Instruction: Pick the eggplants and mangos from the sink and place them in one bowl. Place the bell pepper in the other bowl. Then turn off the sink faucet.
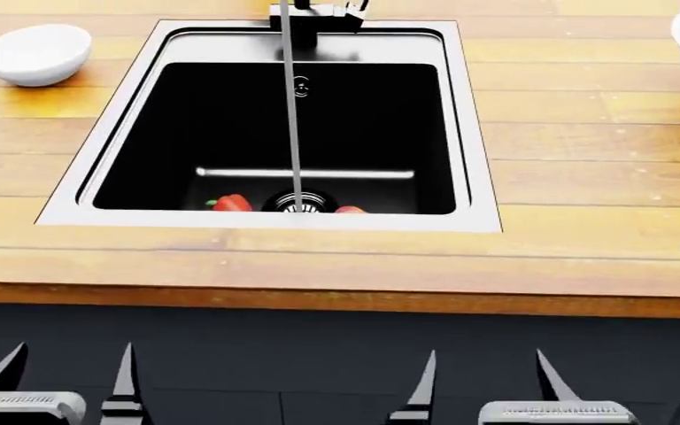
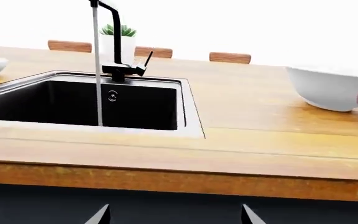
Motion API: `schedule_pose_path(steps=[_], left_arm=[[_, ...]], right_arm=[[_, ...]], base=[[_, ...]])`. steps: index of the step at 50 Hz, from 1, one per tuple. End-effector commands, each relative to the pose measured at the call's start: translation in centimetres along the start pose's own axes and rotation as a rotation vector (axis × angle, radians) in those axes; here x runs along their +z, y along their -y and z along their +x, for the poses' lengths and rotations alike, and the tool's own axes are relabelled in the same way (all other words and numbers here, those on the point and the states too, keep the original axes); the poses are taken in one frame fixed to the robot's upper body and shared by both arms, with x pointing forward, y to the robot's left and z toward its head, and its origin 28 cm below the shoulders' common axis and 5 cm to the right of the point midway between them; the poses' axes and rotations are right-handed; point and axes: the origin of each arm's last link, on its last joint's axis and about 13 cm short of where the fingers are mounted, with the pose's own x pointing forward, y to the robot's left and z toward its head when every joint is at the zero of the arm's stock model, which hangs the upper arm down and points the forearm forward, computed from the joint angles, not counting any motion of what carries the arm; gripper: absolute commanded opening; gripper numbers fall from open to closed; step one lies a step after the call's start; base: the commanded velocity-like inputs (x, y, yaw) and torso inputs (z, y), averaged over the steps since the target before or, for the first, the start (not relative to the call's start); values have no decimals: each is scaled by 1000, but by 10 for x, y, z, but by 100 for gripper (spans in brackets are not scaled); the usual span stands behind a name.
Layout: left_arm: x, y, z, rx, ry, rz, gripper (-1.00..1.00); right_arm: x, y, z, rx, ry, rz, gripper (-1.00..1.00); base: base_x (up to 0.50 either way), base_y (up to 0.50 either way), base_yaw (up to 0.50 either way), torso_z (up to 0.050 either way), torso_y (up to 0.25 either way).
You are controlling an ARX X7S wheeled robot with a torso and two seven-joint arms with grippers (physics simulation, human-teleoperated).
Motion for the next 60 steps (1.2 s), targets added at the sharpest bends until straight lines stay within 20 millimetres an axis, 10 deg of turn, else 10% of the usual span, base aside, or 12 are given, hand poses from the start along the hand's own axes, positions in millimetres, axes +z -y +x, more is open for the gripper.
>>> schedule_pose_path(steps=[1,8,60], left_arm=[[93,-2,41,-107,56,52,100],[143,-12,70,-124,-14,25,100],[134,-3,55,-153,-155,91,100]], right_arm=[[108,40,21,59,69,-45,100],[151,58,23,73,64,-36,100],[141,67,7,41,8,-21,100]], base=[[0,0,0,0,0],[0,0,0,0,0],[459,-6,0,0,0]])
